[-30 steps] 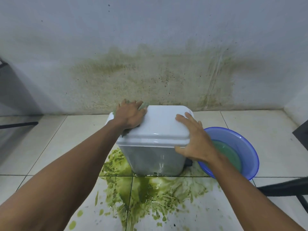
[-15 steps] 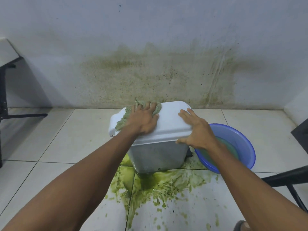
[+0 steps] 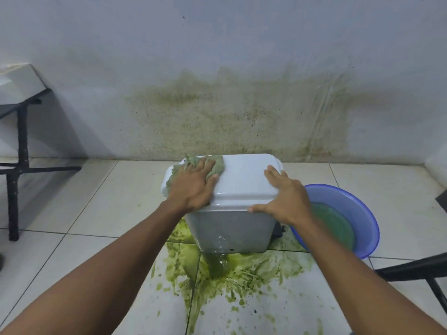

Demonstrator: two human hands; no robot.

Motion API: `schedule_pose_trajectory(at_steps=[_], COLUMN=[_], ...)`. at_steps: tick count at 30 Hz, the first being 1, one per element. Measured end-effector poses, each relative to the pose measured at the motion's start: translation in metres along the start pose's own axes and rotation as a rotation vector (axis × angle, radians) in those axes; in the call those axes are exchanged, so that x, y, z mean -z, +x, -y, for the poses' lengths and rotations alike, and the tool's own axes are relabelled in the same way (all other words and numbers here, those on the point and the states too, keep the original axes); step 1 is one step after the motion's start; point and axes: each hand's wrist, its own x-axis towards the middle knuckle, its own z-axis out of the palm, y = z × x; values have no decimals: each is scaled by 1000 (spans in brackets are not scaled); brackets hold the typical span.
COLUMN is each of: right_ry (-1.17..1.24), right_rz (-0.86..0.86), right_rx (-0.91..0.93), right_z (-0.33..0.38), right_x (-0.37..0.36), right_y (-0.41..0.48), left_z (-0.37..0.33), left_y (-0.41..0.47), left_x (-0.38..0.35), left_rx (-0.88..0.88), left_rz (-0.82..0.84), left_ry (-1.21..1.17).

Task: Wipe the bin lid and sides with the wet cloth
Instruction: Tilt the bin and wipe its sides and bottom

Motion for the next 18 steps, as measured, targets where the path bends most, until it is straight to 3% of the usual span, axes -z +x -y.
schedule_pose_trajectory(at_steps=[2, 7, 12, 18], right_ry=[-2, 112, 253, 32], right_rz=[-26, 17, 107, 101], right_rx=[8, 5, -59, 256], right_z=[6, -1, -3, 12], right_x=[-3, 3, 17, 10], right_y=[-5, -4, -1, -6], left_z=[-23, -77, -77, -69], left_y=[11, 3, -13, -27], left_x=[-1, -8, -3, 5], left_rx=[13, -161, -311, -354], left_rz=[11, 56, 125, 181], left_ry=[42, 13, -20, -213])
